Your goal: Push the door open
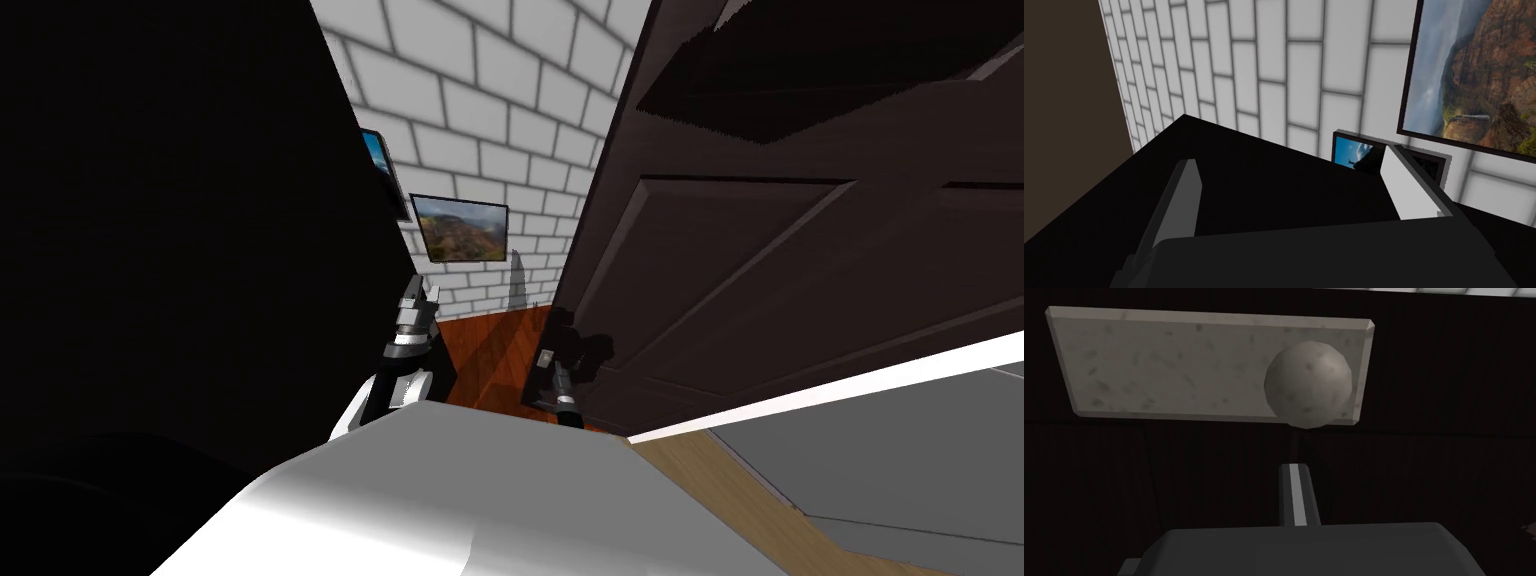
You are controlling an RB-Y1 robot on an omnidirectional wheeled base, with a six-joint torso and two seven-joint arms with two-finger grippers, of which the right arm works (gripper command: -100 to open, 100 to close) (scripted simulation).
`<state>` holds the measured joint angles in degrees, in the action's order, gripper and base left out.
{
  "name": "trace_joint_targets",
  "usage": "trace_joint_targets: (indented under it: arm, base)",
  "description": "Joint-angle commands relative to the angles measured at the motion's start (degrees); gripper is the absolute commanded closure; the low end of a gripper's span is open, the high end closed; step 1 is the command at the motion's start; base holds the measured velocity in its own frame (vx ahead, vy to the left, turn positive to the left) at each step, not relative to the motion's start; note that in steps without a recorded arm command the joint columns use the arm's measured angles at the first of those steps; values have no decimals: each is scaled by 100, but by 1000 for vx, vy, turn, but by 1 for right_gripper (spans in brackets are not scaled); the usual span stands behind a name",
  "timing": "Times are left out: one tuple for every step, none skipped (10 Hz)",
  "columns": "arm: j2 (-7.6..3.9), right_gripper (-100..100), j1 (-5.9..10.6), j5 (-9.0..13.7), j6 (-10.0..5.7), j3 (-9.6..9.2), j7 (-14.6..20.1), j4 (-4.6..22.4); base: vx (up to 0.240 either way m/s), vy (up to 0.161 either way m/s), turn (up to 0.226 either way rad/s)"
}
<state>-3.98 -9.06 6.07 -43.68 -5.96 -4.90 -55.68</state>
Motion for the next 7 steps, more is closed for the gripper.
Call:
trace_joint_targets:
  arm:
    - [8, -100, -44, 21, 40, 6, 8, -60]
    - [35, -100, -73, 42, 62, 11, 5, -102]
    - [76, -100, -102, 63, 84, 17, 3, -144]
    - [130, -100, -129, 83, 105, 22, 0, -183]
    - [218, -100, -162, 107, 131, 28, -3, -231]
    - [285, -100, -181, 120, 145, 32, -5, -258]
    - [240, -100, -162, 110, 127, 30, -2, -223]
  base:
    - [-208, 91, -48]
    - [-261, 93, -47]
    - [-239, 106, -68]
    - [-217, 99, -63]
    - [-194, 108, -84]
    - [-174, 111, -55]
    - [-79, 50, -14]
